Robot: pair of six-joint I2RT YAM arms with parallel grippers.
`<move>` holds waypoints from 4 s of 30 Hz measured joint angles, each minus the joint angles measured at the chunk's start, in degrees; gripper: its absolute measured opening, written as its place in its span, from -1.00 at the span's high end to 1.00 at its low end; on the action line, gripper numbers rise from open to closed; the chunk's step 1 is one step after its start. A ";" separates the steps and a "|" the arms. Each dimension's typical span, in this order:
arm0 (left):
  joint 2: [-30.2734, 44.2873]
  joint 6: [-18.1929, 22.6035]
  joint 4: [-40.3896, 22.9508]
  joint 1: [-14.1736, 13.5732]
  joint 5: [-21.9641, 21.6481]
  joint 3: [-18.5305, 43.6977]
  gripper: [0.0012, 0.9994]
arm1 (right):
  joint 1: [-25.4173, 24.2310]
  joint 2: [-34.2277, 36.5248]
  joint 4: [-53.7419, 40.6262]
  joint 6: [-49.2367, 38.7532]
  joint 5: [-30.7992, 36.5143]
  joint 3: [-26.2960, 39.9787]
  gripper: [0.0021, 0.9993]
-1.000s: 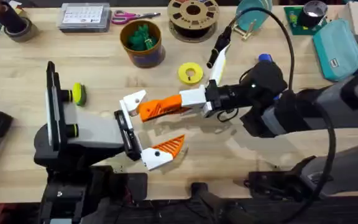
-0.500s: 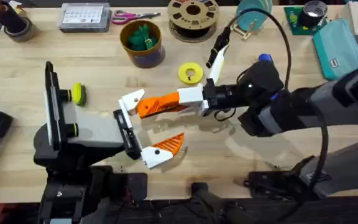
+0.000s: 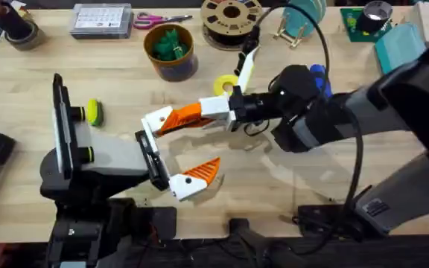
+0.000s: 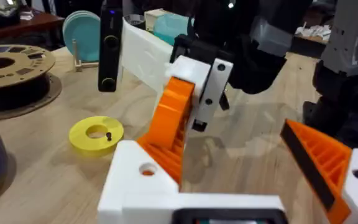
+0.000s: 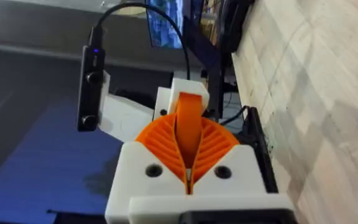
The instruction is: Pick up the gripper from the table and insert it into the empty holder that is missing its gripper. Then pick up a screw, insert it into the mounting hole, and use the screwdriver to tighten it. Finally, clean up the table by picking up the vegetable and placing it into the bucket.
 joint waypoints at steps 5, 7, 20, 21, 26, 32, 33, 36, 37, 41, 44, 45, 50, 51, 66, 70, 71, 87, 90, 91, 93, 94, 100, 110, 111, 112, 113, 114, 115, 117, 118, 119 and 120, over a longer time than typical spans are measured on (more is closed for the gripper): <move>0.01 0.00 0.07 0.07 -0.62 0.00 -0.97 | 0.00 1.03 -0.01 0.84 -0.81 1.44 0.99; 0.00 0.00 0.07 0.09 -0.67 0.00 -0.97 | 0.02 1.05 -0.02 0.94 -0.91 1.54 0.99; 0.00 0.00 0.07 0.11 -0.67 0.00 -0.97 | 0.09 1.06 -0.04 1.74 -0.91 1.57 0.99; 0.01 0.00 0.07 0.11 -0.67 0.00 -0.97 | 0.09 1.06 -0.04 1.74 -0.94 1.57 0.99; 0.00 0.00 0.07 0.11 -0.67 0.00 -0.97 | 0.09 1.06 -0.04 1.74 -0.94 1.57 0.99; 0.00 0.00 -0.15 -0.33 0.90 0.00 -0.97 | 1.68 1.15 -0.37 1.92 -1.13 1.85 -0.86; 0.00 0.00 -0.15 -0.33 0.96 0.00 -0.97 | 1.75 1.17 -0.37 1.96 -1.13 1.85 -0.95; 0.00 0.00 -0.17 -0.33 1.18 0.00 -0.97 | 1.73 1.15 -0.40 1.96 -1.11 1.87 -0.99; 0.00 0.00 -0.17 -0.33 1.30 0.00 -0.97 | 1.73 1.15 -0.39 1.96 -1.11 1.87 -0.99; 0.00 0.00 -0.20 -0.33 1.56 0.00 -0.97 | 1.74 1.15 -0.42 1.96 -1.13 1.87 -0.99; 0.02 0.00 -0.20 -0.33 1.58 0.00 -0.97 | 1.73 1.15 -0.42 1.96 -1.13 1.87 -0.99; 0.02 0.00 -0.20 -0.33 1.58 0.00 -0.97 | 1.67 1.15 -0.42 1.96 -1.14 1.87 -0.99; 0.02 0.00 -0.20 -0.33 1.60 0.00 -0.97 | 0.22 1.15 -0.39 1.96 -1.57 1.87 -1.00; 0.02 0.00 -0.20 -0.33 1.60 0.00 -0.97 | -0.39 1.15 -0.42 1.96 -1.74 1.89 -1.00; 0.00 0.00 -0.24 -0.33 1.77 0.00 -0.97 | -11.70 -12.08 -29.85 -9.76 -7.95 1.89 -0.99; 0.00 0.00 -0.24 -0.33 1.77 0.00 -0.97 | -16.97 -16.15 -41.36 -15.81 -9.48 1.89 -0.99; 0.01 0.00 -0.24 -0.33 1.77 0.00 -0.97 | -18.24 -16.92 -43.49 -17.22 -9.85 1.92 -0.99; 0.00 0.00 -0.24 -0.33 1.77 0.00 -0.97 | -28.92 -24.42 -76.75 -41.44 -13.24 6.74 -1.00; 0.02 0.00 -0.24 -0.33 1.77 0.00 -0.97 | -28.92 -25.29 -92.32 -49.78 -9.86 10.49 -1.00; 0.00 0.00 -0.26 -0.33 1.77 0.00 -0.97 | -28.92 -25.55 -97.13 -52.44 -8.53 11.76 -1.00; 0.01 0.00 -0.26 -0.33 1.77 0.00 -0.97 | -28.92 -26.21 -108.48 -59.01 -4.55 15.29 -1.00; 0.00 0.00 -0.26 -0.33 1.77 0.00 -0.97 | -28.92 -26.49 -113.18 -61.77 -2.61 17.19 -1.00; 0.00 0.00 -0.28 -0.33 1.80 0.00 -0.97 | -28.92 -28.27 -136.92 -77.68 12.69 32.17 -1.00; 0.02 0.00 -0.28 -0.33 1.80 0.00 -0.97 | -28.74 -28.53 -150.09 -88.99 35.29 49.22 -1.00; 0.00 0.00 -0.28 -0.33 1.80 0.00 -0.97 | -28.59 -28.53 -150.41 -89.46 36.57 49.68 -1.00; 0.01 0.00 -0.28 -0.33 1.80 0.00 -0.97 | -28.27 -28.55 -150.72 -89.97 37.92 50.07 -1.00; 0.00 0.00 -0.28 -0.33 1.80 0.00 -0.97 | -27.83 -28.53 -150.83 -90.38 39.08 50.31 -1.00; 0.02 0.00 -0.28 -0.33 1.80 0.00 -0.97 | -27.17 -28.54 -150.81 -90.94 40.30 50.42 -1.00; 0.01 0.00 -0.28 -0.33 1.80 0.00 -0.97 | -26.39 -28.55 -150.75 -91.29 41.48 50.44 -1.00; 0.02 0.00 -0.28 -0.33 1.80 0.00 -0.97 | -24.52 -28.53 -150.73 -91.89 44.04 50.46 -1.00; 0.00 0.00 -0.28 -0.33 1.80 0.00 -0.97 | -23.65 -28.54 -150.74 -92.17 45.14 50.46 -1.00; 0.00 0.00 -0.28 -0.33 1.80 0.00 -0.97 | -22.76 -28.53 -150.73 -92.41 46.35 50.46 -1.00; 0.00 0.00 -0.28 -0.33 1.80 0.00 -0.97 | -21.80 -28.53 -150.73 -92.58 47.66 50.46 -1.00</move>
